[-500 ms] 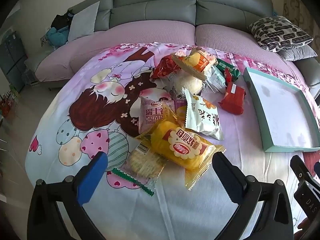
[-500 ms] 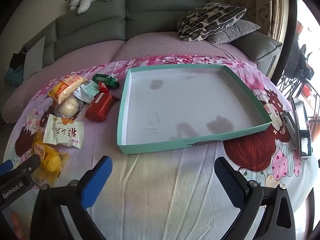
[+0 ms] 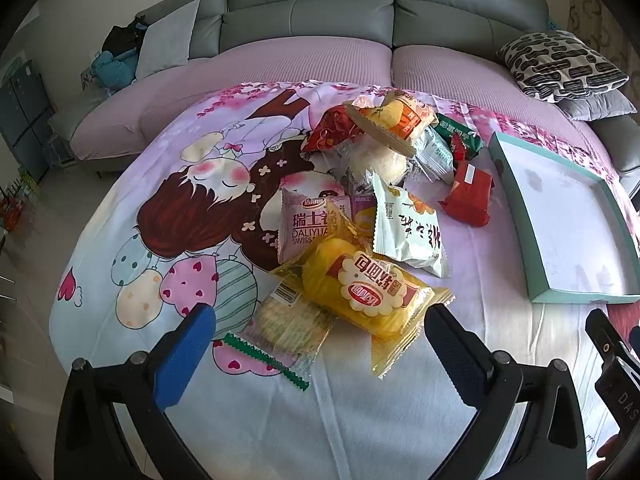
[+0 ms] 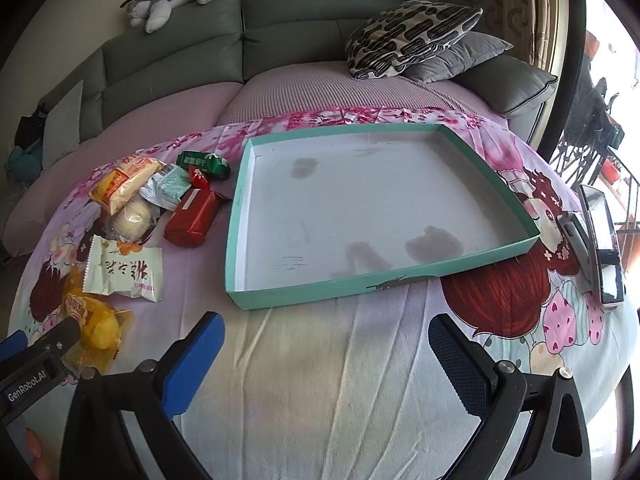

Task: Organize snacks

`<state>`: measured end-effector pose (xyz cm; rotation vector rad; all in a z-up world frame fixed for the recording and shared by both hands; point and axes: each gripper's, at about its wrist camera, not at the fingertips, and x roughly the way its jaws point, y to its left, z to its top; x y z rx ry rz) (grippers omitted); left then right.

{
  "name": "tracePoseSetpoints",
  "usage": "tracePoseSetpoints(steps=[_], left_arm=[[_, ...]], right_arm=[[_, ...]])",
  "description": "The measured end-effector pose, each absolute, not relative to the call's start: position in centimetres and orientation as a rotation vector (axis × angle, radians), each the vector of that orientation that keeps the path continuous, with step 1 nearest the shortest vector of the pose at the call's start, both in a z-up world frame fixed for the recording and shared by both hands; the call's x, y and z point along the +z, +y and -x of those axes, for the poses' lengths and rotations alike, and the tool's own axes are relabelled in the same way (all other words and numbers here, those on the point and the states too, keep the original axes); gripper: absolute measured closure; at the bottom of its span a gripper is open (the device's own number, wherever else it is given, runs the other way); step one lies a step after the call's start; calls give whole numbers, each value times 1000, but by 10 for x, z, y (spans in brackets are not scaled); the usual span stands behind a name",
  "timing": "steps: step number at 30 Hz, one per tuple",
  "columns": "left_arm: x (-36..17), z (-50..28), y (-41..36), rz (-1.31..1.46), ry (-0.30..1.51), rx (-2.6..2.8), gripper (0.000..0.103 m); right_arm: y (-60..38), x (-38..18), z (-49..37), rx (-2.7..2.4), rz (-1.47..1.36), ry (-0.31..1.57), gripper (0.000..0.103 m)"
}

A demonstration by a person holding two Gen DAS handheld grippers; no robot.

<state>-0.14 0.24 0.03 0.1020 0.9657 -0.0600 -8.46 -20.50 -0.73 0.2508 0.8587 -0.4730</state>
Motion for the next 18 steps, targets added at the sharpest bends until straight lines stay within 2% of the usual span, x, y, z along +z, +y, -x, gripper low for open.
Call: tracePoseSetpoints(steps=[18], left_arm=[[-3,1,2,-105,968,-60,0]], right_arm=[[-206,-7,85,-472,-250,860,0]])
